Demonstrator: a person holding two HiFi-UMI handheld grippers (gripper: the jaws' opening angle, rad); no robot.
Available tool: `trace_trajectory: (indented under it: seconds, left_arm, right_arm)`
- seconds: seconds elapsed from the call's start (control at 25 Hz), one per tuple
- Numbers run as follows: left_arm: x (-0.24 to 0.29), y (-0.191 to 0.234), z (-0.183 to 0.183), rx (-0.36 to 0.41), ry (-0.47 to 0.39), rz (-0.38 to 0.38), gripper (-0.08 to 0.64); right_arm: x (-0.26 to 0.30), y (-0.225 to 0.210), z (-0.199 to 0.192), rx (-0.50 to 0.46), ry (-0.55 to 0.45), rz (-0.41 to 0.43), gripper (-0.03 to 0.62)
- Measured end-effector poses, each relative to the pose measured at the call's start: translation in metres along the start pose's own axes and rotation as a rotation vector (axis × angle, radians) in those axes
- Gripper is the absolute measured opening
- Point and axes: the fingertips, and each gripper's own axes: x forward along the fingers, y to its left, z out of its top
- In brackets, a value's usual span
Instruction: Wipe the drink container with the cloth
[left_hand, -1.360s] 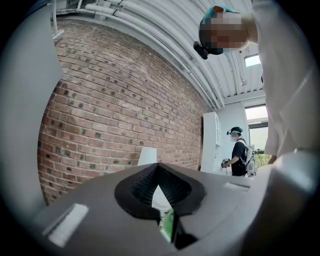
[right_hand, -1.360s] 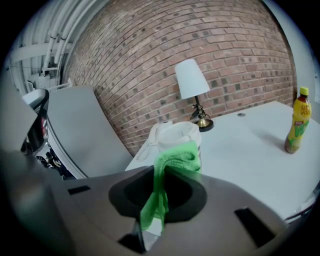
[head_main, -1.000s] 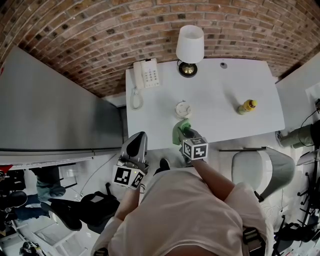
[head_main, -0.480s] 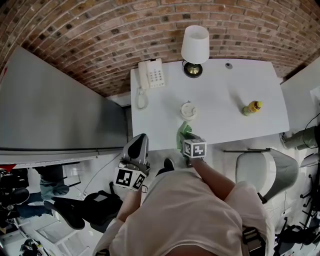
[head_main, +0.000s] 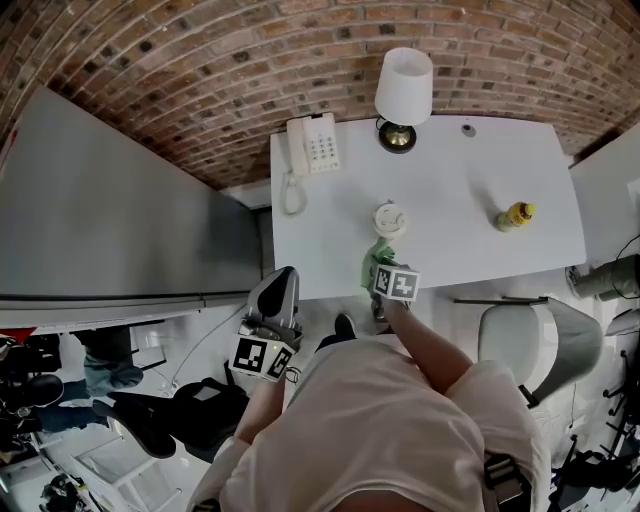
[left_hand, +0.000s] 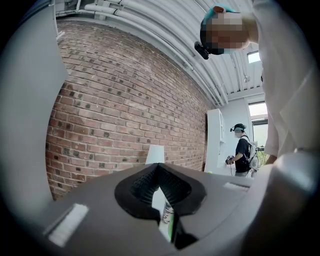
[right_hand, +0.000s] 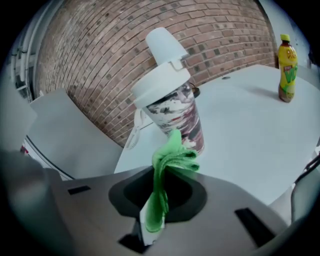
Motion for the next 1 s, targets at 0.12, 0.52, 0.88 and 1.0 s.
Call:
trace_trajectory:
  seconds: [0.12,0.52,0.88,1.0]
  left_arm:
    - [0.000,0.006,0.000,0.000,0.003,-0.001,0.009]
    - [0.003,0.015,-0.004,-0.007,0.013,-0.015,0.009]
    - [0.005,0.022,-0.005,-0.010,0.018,-0.017,0.009]
    - [0.005,0.024,-0.005,-0.018,0.016,-0.015,0.009]
  right_arm:
    - [0.011,-0.003,-0.003,-0.046,0.022,-0.034,0.054]
    - [0.040,-0.022,-0.009,-0.141,0.128,-0.153,0.054]
    - [0.050,-0.015,-0.002,-0.217,0.099,-0.117,0.054]
    - [0.049,-0.010,0.003,-0.206,0.082,-0.107,0.054]
